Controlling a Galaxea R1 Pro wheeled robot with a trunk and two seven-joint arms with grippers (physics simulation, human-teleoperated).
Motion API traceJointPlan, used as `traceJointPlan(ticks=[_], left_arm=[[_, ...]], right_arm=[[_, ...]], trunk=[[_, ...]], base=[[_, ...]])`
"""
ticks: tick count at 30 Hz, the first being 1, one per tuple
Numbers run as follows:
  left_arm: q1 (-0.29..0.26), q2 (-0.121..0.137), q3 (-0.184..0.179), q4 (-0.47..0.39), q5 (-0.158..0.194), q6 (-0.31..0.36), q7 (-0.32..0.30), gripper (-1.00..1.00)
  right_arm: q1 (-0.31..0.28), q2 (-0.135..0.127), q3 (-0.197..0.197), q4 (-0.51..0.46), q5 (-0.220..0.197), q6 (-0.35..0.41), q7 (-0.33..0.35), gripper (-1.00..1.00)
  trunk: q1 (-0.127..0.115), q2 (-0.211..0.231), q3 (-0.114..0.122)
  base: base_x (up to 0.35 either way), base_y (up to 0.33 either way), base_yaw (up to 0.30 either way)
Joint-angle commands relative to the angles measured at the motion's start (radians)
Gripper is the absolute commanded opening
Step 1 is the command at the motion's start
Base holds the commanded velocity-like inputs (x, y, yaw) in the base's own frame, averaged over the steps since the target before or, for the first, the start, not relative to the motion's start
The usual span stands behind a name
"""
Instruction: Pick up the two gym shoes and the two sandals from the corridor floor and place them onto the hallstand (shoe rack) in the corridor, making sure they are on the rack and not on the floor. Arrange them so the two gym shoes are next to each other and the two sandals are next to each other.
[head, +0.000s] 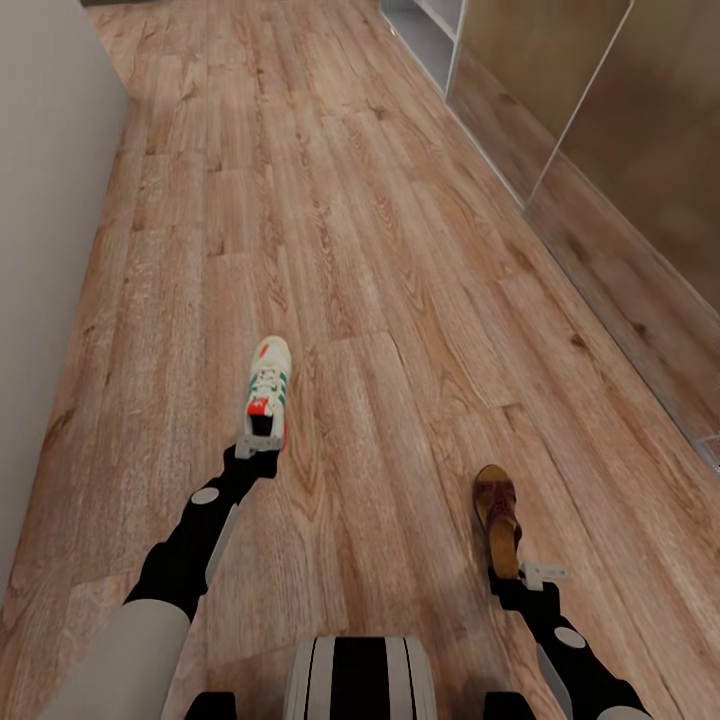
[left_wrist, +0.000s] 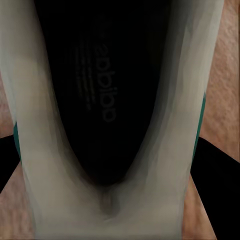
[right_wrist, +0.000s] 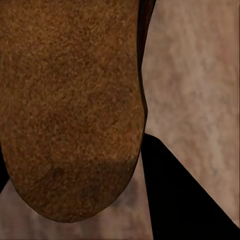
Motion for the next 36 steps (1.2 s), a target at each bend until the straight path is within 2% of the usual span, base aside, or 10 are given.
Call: traceJointPlan(ticks=[1,16,17,20,21,25,29,36], left_arm=[[0.0,-0.001,0.006,-0.002,-0.011,0.004,-0.007,-1.0],[0.004,-0.001,0.008,0.012,-0.013,0.005,-0.003,-1.0],[0.028,0.0,0.012,0.014,-0.012,0.005,0.0,-1.0],[0.051,0.001,0.013,0.015,-0.013,0.002,0.003,-1.0],[0.163,0.005,0.026,0.016,-0.014,-0.076,0.006,-1.0],[0.222,0.005,0.036,0.017,-0.014,-0.114,0.006,-1.0],[0.277,0.005,0.087,0.018,-0.013,-0.165,0.006,-1.0],[0.336,0.006,0.135,0.052,-0.014,-0.238,0.006,-1.0]], right_arm=[[-0.001,0.001,-0.008,0.002,0.007,-0.003,0.006,-1.0],[-0.001,0.004,-0.007,0.003,0.009,-0.005,0.005,-1.0],[0.0,0.005,-0.007,0.003,0.008,-0.006,0.004,-1.0],[0.0,0.004,-0.008,0.003,0.008,-0.006,0.001,-1.0],[0.0,0.003,-0.008,0.005,0.009,-0.006,0.003,-1.0],[0.0,0.002,-0.008,0.006,0.008,-0.006,0.005,-1.0],[0.0,0.004,-0.007,0.015,0.01,-0.007,0.007,-1.0],[0.0,0.005,-0.006,0.044,0.01,-0.04,0.007,-1.0]], trunk=[[-0.001,0.0,0.003],[-0.007,0.004,0.061],[-0.008,0.004,0.065],[-0.009,0.005,0.077],[-0.01,0.005,0.082],[-0.011,0.006,0.104],[-0.013,0.007,0.126],[-0.016,0.008,0.164]], base=[[0.0,0.0,0.0],[0.0,0.0,0.0],[0.0,0.0,0.0],[0.0,0.0,0.0],[0.0,0.0,0.0],[0.0,0.0,0.0],[0.0,0.0,0.0],[0.0,0.0,0.0]])
